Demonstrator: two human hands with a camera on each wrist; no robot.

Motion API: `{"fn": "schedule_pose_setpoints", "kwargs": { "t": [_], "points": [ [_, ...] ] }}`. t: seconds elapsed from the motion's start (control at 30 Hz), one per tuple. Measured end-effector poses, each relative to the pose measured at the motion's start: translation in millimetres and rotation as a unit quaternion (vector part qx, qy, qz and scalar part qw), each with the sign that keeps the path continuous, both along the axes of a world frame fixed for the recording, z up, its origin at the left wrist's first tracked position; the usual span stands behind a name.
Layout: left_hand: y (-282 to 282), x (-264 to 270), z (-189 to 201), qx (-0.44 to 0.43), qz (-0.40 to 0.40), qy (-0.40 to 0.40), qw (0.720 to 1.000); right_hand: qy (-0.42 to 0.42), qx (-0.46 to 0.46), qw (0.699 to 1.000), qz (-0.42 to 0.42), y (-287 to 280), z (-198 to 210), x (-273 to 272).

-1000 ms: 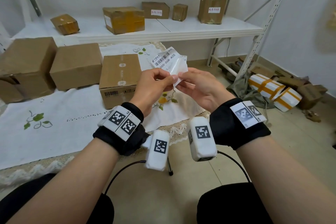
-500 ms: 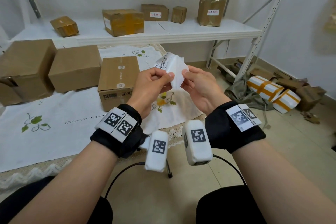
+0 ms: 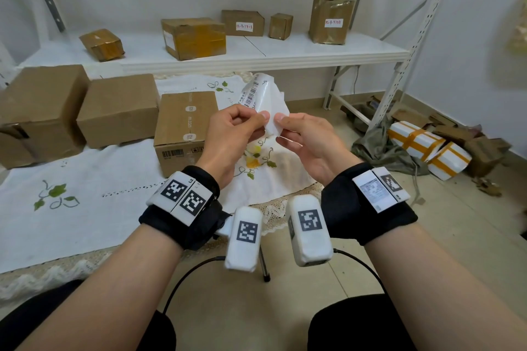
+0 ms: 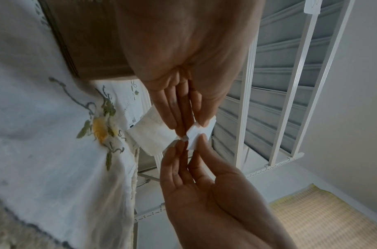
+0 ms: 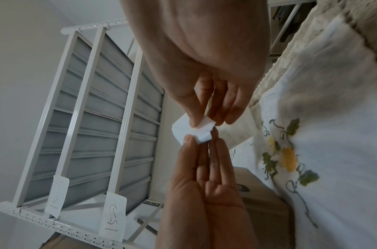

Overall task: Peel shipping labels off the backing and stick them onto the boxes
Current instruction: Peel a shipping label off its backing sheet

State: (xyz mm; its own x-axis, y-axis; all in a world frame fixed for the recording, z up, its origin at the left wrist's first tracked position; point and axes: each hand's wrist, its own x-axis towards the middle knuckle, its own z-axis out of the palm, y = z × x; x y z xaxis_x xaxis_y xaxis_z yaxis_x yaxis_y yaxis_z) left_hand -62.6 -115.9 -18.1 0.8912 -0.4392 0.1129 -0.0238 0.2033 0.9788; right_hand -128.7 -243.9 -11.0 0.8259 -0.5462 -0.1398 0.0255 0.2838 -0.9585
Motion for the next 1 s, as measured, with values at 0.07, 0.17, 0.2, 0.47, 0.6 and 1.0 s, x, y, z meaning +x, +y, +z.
{"fn": "schedule_pose_setpoints", "kwargs": {
  "t": [0.07, 0.17, 0.2, 0.47, 0.6, 1.0],
  "points": [
    [0, 0, 1, 0.005, -0.002, -0.002, 1.0, -0.003, 0.002, 1.0, -0.012, 0, 1, -1],
    [0, 0, 1, 0.009, -0.005, -0.002, 1.0, -0.003, 0.013, 1.0, -0.021, -1, 3, -3],
    [1, 0, 1, 0.01, -0.006, -0.002, 1.0, 0.0, 0.016, 1.0, -0.024, -2, 4, -3],
    [3, 3, 4, 0.032, -0.012, -0.006, 0.999, 0.022, 0.026, 0.998, -0.052, -8, 3, -3],
    [4, 3, 5, 0.027, -0.023, 0.003, 0.999, 0.021, 0.036, 0.998, -0.049, -4, 5, -3],
    [6, 3, 7, 0.025, -0.043, 0.024, 0.998, -0.018, 0.044, 0.999, -0.007, 3, 5, -4]
  ]
}}
